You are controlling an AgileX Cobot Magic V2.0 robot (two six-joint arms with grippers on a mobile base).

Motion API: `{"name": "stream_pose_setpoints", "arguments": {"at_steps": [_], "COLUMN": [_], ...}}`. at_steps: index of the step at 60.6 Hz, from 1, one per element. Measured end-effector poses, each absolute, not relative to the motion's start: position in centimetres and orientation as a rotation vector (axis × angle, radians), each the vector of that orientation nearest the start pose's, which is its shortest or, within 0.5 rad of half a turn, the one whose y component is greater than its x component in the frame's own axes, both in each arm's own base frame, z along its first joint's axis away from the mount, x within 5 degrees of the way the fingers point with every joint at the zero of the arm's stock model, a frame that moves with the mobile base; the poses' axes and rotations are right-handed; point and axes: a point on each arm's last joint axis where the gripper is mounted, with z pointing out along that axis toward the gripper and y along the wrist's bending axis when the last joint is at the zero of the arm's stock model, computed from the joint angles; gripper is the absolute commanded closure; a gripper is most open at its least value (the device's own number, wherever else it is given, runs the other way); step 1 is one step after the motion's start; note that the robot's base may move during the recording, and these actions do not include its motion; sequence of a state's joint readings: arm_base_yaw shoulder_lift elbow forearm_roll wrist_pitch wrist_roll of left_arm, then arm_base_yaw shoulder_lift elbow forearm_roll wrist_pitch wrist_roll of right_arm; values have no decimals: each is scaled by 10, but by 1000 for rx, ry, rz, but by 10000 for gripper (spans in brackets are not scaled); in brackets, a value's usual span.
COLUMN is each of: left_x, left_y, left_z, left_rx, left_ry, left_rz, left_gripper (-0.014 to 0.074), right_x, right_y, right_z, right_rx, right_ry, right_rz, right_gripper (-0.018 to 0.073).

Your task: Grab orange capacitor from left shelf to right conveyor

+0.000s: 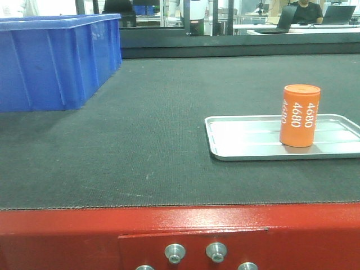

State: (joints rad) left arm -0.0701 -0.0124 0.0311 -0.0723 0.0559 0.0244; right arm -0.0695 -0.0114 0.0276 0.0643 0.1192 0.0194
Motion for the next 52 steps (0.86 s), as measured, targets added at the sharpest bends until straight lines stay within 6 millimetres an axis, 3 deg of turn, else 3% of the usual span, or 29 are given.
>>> {"name": "stream_pose_setpoints", "arguments": {"at_steps": [52], "left_x": [57], "left_y": [-4], "left_z": [198], "left_rx": [21], "left_ry": [1559], "left_rz": [-96], "left_gripper": [723], "right_x": [57], "right_y": [-3], "right_z": [196], "right_rx": [127], "right_ry": [1593], "right_rz": [27], "right_gripper": [522]}}
